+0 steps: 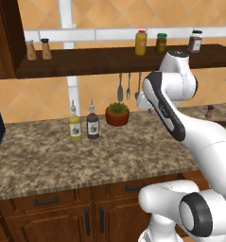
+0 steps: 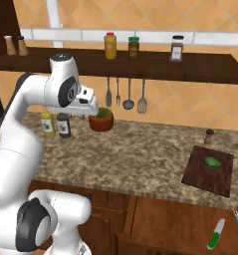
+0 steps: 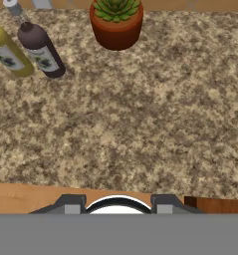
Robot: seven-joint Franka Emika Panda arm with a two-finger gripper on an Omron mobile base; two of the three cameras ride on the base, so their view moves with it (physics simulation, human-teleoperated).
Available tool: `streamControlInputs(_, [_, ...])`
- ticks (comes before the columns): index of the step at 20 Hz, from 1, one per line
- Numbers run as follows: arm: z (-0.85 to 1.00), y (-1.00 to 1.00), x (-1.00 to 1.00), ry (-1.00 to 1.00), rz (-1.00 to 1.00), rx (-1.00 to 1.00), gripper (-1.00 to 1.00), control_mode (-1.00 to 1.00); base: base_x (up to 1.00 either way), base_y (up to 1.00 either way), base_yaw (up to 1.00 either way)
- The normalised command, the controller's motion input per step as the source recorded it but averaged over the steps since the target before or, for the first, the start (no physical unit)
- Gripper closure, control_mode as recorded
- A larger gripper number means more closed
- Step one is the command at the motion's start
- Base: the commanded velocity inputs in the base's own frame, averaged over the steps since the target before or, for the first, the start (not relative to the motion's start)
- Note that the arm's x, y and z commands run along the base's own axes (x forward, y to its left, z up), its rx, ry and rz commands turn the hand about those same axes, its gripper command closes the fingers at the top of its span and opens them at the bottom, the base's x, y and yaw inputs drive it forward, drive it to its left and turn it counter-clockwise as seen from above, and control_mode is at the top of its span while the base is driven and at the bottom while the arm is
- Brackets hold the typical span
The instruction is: Place the appropriate cutting tool for cutting the avocado skin on the cutting board.
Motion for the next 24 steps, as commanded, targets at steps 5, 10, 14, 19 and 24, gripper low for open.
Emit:
streamControlInputs(5, [-0.03,-0.42,-0.07,0.0,0.0,0.04,-1.0,-1.0,0.0,0.0,0.0])
streamControlInputs(10, [-0.07,-0.95,-0.15,0.0,-0.02,0.12,-1.0,-1.0,0.0,0.0,0.0])
streamControlInputs(14, [-0.06,-1.0,-0.1,-0.01,-0.03,0.11,-1.0,-1.0,0.0,0.0,0.0])
streamControlInputs(19, [-0.06,-0.84,0.0,0.0,0.0,0.03,-1.0,-1.0,0.0,0.0,0.0])
streamControlInputs(24, [-0.32,-0.74,-0.09,0.01,0.0,0.0,-1.0,-1.0,0.0,0.0,0.0])
